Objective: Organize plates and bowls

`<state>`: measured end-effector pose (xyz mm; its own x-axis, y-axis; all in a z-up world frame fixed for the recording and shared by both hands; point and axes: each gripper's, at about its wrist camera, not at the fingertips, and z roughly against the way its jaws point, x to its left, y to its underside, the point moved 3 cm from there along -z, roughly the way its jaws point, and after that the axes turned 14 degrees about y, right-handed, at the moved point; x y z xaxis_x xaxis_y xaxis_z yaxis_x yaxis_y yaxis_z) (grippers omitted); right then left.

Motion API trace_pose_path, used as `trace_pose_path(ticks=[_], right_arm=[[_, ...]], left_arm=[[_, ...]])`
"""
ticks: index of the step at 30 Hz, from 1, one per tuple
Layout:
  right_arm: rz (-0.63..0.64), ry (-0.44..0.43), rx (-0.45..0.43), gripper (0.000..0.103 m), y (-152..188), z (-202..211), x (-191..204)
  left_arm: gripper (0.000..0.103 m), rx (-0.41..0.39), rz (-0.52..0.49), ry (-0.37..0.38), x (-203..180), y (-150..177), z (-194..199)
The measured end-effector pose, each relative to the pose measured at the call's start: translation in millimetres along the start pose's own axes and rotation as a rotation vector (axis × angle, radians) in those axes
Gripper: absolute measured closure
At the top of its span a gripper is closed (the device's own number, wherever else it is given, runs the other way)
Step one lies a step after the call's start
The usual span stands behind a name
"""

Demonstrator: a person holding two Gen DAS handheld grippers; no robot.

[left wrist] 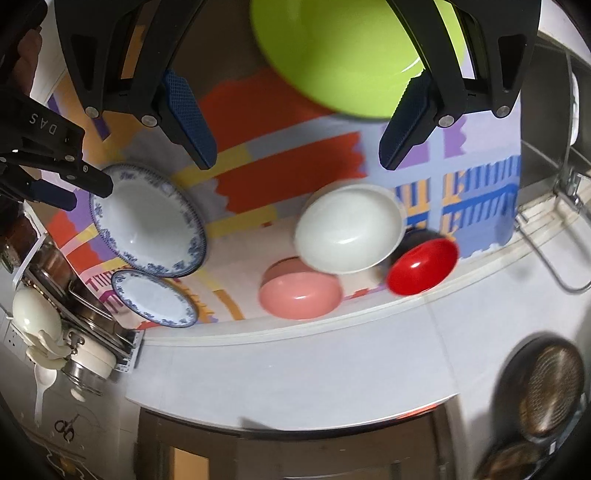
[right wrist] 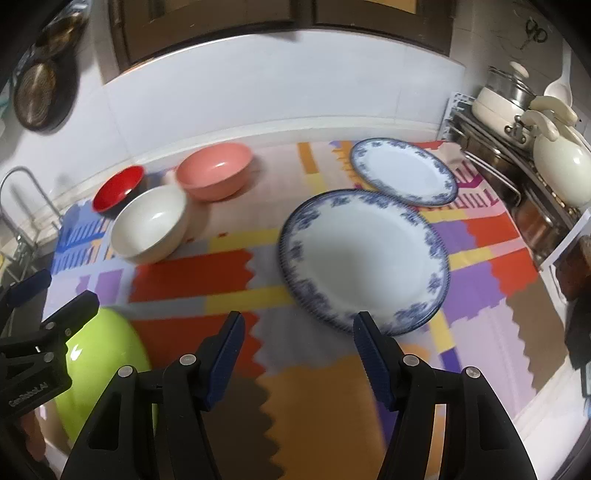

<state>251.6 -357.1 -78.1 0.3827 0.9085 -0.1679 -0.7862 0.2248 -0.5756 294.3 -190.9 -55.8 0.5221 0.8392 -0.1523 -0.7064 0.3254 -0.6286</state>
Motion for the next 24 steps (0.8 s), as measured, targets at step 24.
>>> trace_pose_path(ticks=[24], right_arm=[[-0.119, 0.070, 0.097, 0.041, -47.3, -114.0, -109.2]], left_arm=[[0.014, 0.148, -0.045, 0.070, -82.0, -75.1, -141.2]])
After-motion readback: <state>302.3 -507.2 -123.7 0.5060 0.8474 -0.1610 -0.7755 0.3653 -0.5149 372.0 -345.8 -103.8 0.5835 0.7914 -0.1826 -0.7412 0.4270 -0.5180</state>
